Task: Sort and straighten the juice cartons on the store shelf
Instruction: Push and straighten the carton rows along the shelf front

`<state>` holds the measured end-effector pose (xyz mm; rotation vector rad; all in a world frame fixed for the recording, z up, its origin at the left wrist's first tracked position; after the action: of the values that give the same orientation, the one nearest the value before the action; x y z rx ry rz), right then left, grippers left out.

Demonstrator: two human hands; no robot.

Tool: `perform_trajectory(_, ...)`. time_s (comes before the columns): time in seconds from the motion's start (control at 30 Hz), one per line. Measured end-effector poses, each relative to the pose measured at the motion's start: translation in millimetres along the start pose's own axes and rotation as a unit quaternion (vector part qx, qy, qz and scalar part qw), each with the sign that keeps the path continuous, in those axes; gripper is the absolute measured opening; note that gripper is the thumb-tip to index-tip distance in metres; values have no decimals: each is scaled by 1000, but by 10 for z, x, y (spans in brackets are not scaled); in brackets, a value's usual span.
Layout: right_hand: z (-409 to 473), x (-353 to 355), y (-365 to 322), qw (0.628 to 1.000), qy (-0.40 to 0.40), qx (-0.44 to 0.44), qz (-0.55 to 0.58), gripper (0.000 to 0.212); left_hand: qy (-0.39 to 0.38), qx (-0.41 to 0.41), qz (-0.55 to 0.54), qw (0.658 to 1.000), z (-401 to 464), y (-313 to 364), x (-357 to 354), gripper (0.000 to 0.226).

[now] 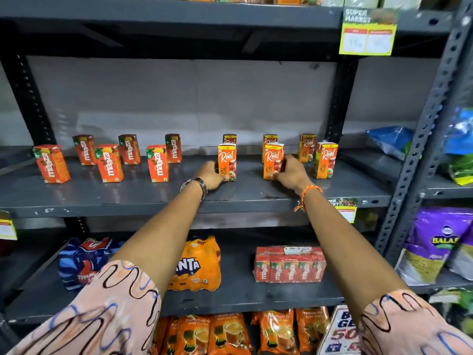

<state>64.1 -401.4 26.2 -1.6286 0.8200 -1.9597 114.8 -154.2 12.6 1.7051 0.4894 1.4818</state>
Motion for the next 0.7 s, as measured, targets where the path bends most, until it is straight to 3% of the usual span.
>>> perform_trajectory(0.37,176,17,265,997,20,48,65,29,55,-30,20,998,-88,49,-22,42)
perform_trajectory(0.7,54,8,205,999,0,28,33,33,75,-26,76,994,-143,62,-30,36)
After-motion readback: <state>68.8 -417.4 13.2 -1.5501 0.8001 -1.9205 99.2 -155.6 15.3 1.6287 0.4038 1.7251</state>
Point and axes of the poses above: each hand's wrist, its own z-axis towards the middle knuckle, its own x-axis out of the back of the hand, y = z × x, the point moved 4 cm from there along z, towards the middle knuckle, and after that the axes turned 14 degrees about -y, right-handed, at the moved point
